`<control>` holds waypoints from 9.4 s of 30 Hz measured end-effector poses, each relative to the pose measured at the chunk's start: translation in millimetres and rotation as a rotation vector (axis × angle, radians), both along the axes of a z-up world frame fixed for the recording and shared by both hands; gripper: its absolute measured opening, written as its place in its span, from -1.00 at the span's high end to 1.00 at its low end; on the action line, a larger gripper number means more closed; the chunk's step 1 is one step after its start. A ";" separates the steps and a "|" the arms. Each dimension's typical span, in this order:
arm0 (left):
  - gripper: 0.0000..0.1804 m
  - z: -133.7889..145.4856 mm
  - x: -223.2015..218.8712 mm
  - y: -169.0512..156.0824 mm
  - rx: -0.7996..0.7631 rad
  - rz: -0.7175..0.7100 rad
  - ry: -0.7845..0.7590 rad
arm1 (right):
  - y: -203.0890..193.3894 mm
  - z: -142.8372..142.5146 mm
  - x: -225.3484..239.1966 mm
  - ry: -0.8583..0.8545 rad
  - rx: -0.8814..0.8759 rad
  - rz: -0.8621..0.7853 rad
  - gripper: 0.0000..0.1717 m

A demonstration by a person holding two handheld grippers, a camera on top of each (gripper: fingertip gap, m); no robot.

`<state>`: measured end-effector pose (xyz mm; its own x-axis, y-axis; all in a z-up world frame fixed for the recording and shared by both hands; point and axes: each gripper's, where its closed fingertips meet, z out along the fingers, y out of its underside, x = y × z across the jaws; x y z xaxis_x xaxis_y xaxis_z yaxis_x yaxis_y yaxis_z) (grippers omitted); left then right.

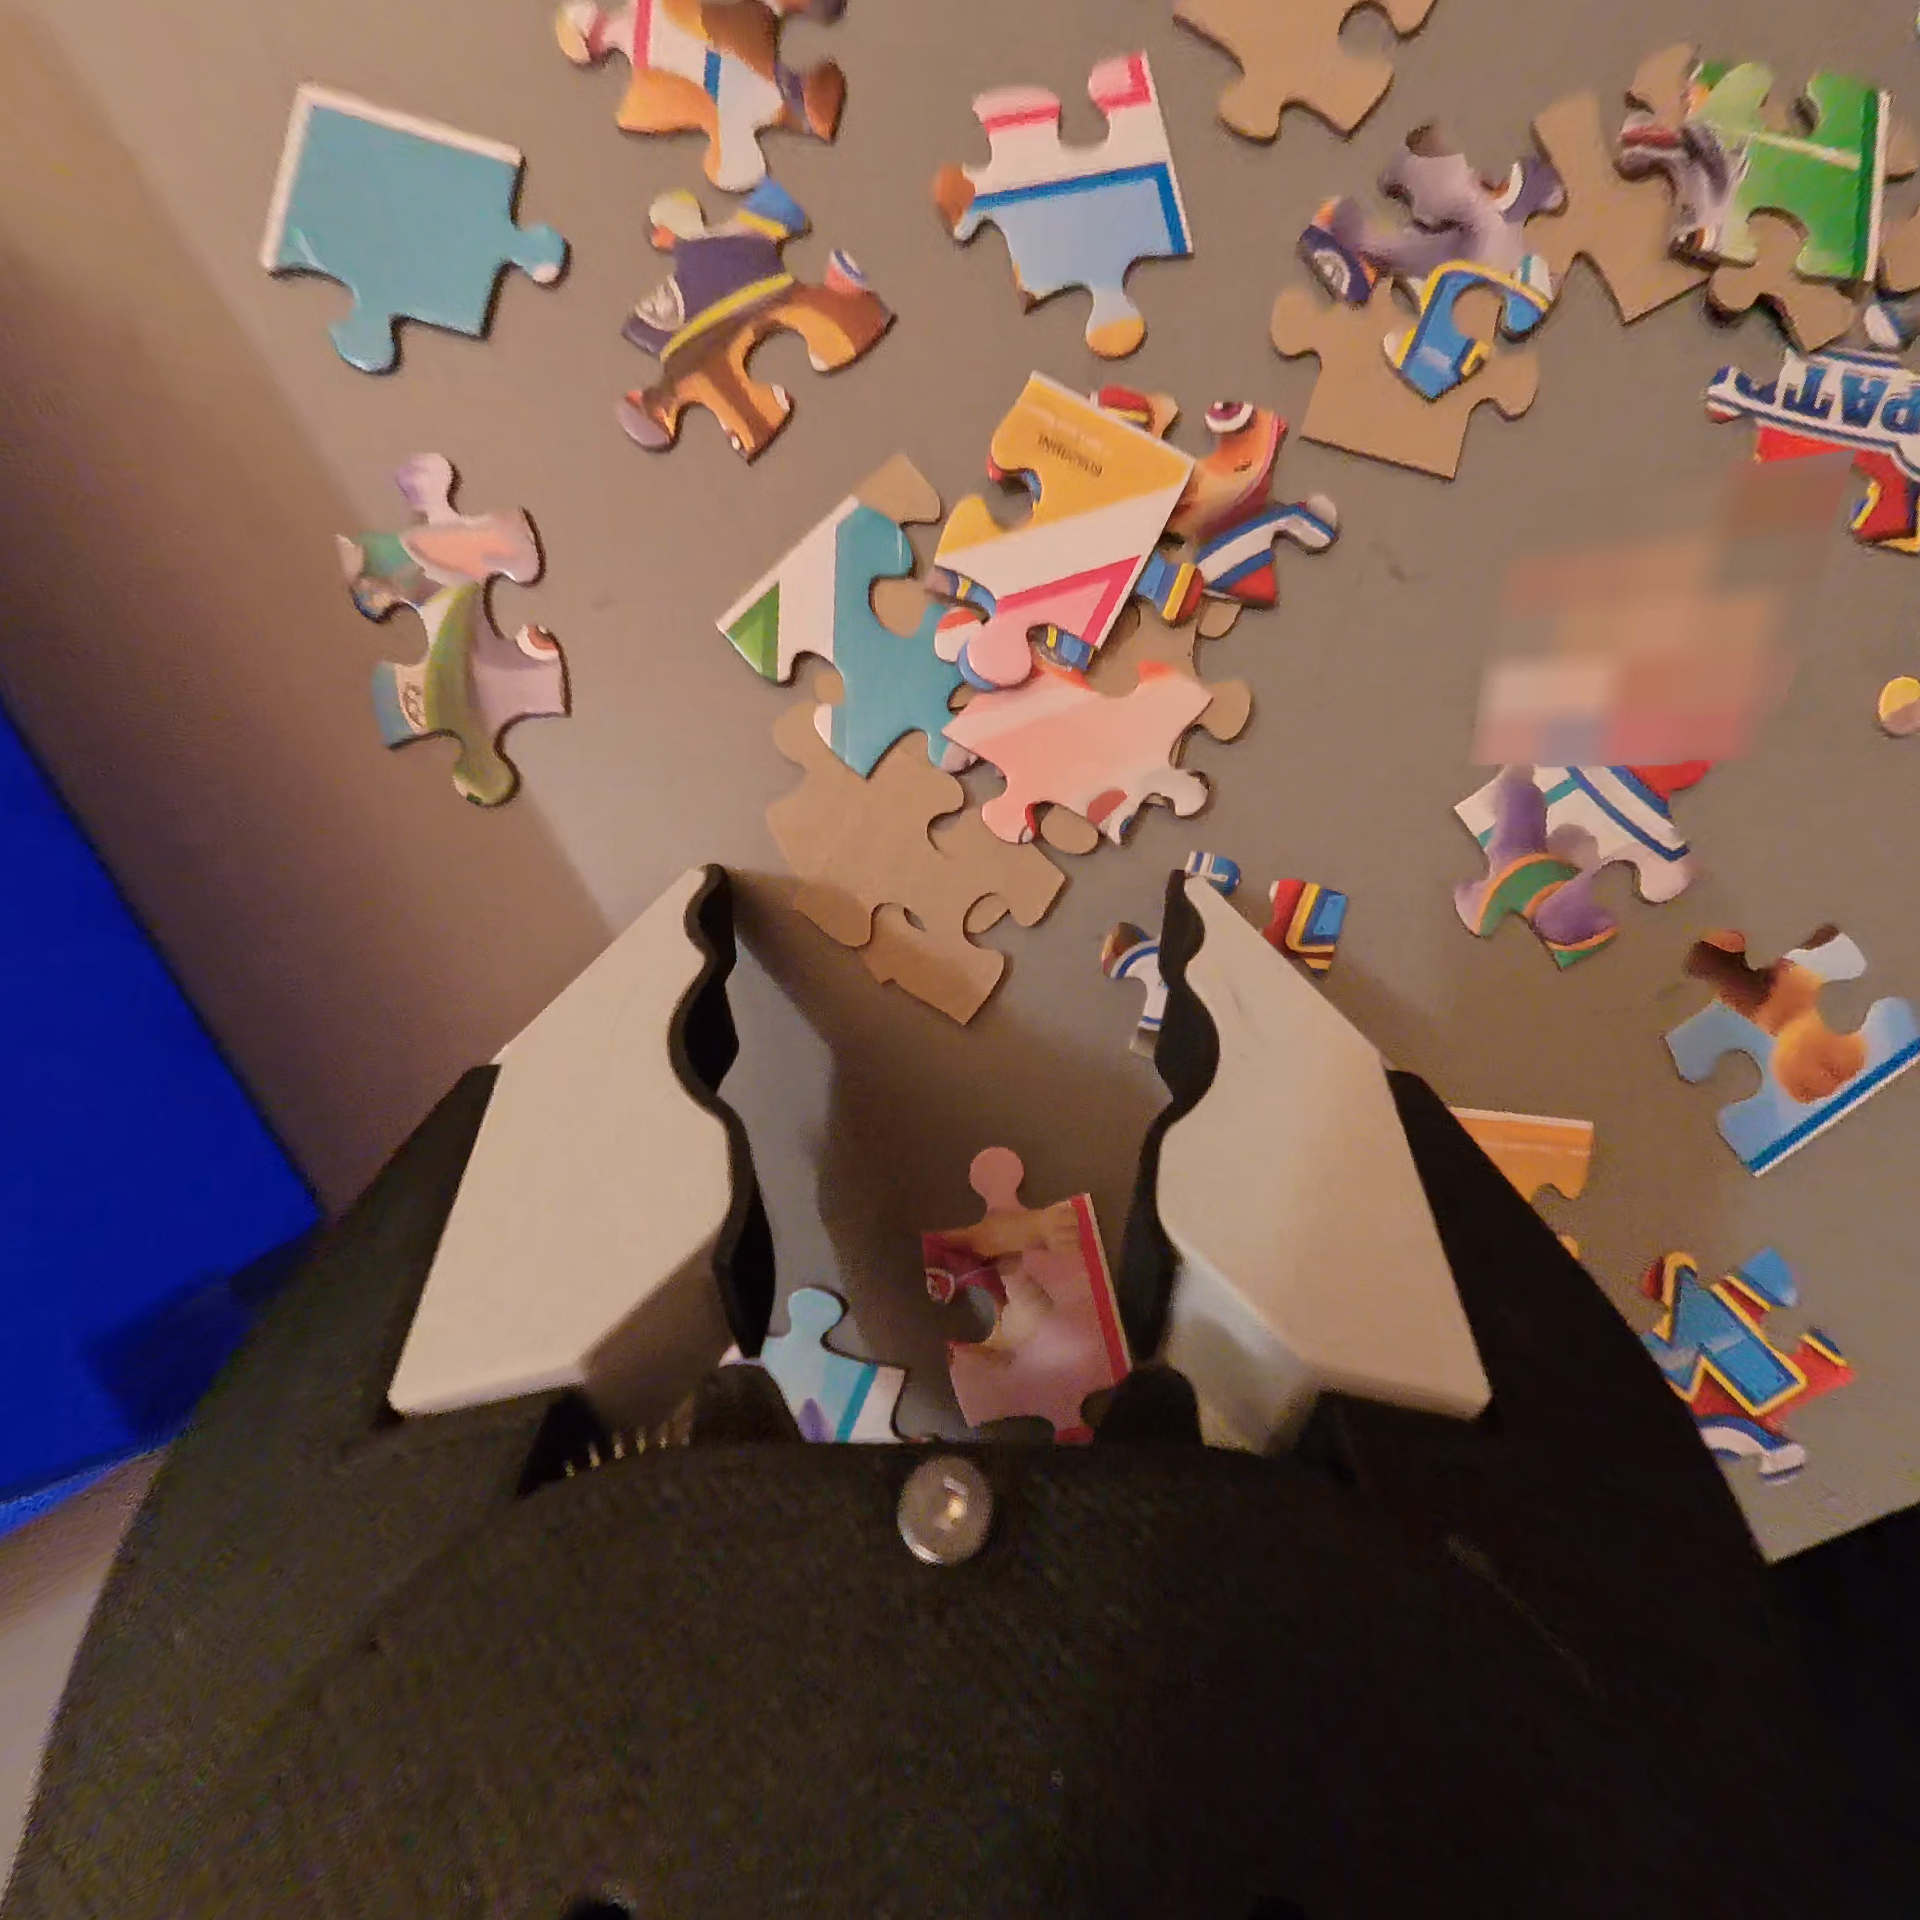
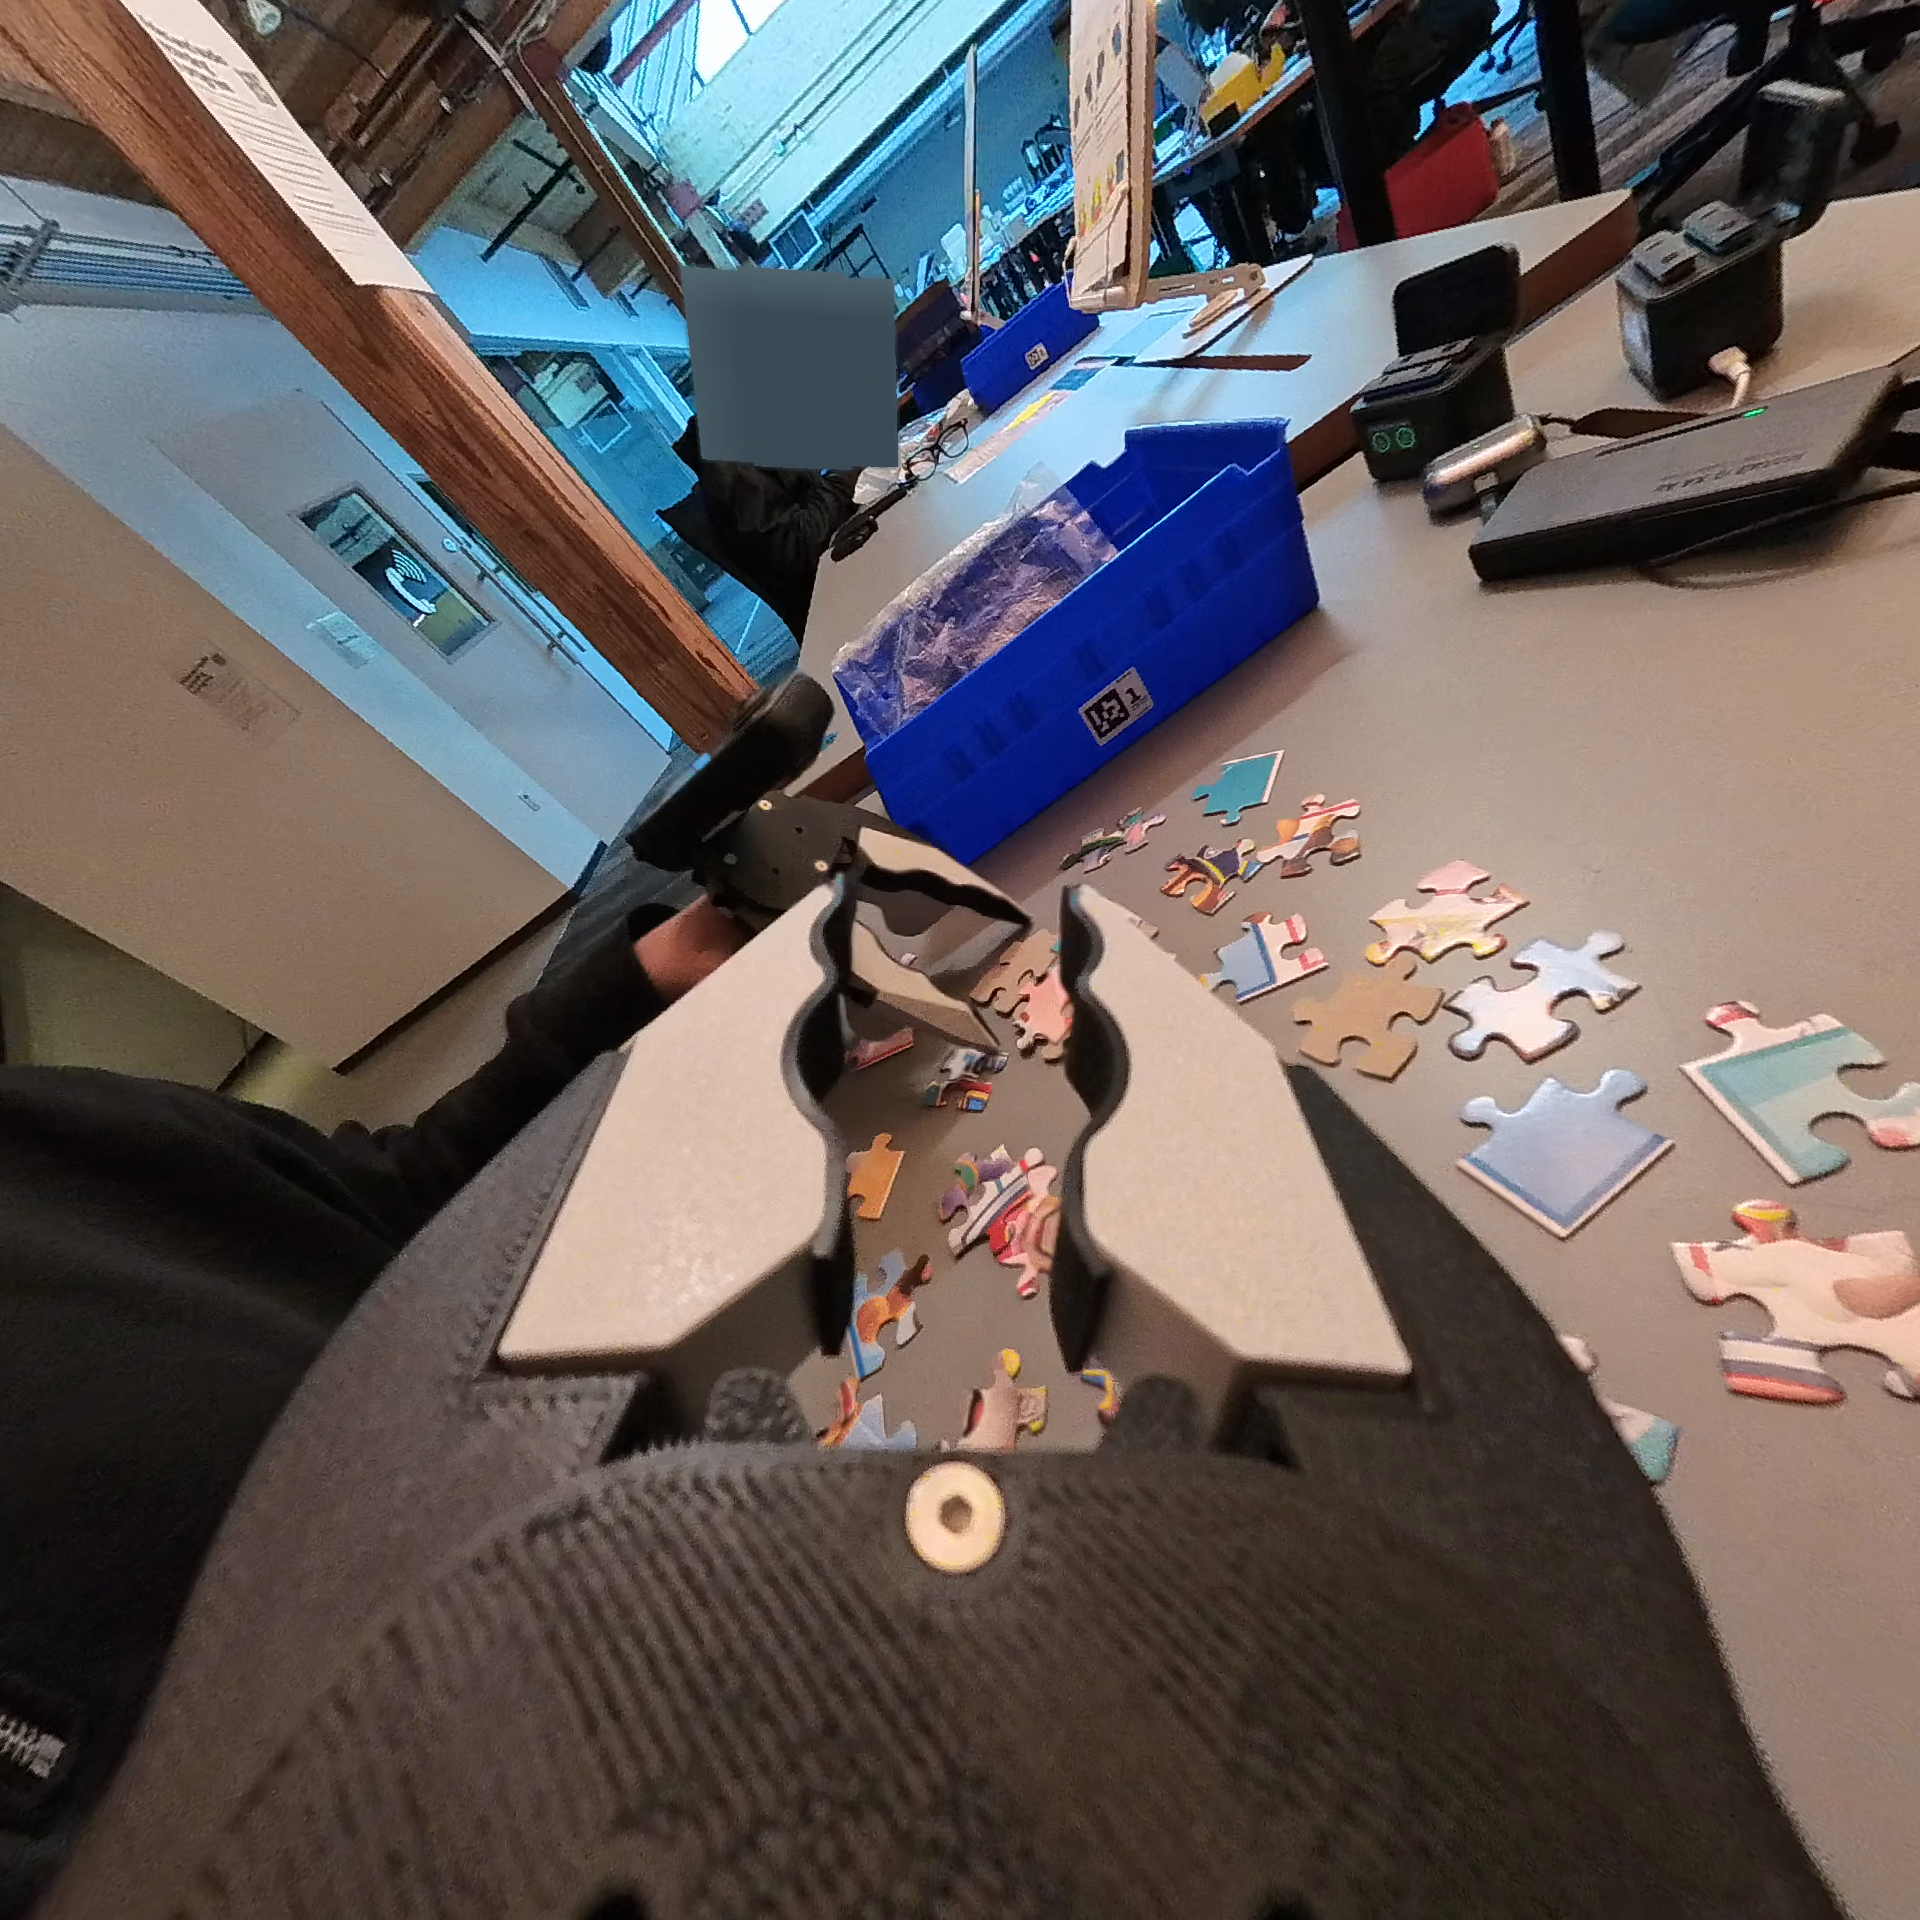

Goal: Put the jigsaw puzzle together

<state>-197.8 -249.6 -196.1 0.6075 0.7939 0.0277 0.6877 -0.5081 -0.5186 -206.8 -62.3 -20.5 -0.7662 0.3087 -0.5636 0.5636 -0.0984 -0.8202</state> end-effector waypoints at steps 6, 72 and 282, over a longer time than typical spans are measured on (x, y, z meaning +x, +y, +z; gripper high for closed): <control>0.50 2.1 3.5 2.2 0.010 -0.025 -0.009 | 3.9 3.4 4.8 0.018 0.008 -0.016 0.56; 0.43 52.4 44.2 -37.8 0.422 0.053 0.222 | -165.7 -103.4 -31.9 -0.253 0.407 0.271 0.54; 0.47 128.8 1.5 71.6 0.848 -0.034 0.289 | -38.9 -119.8 -116.3 -0.190 0.428 -0.179 1.00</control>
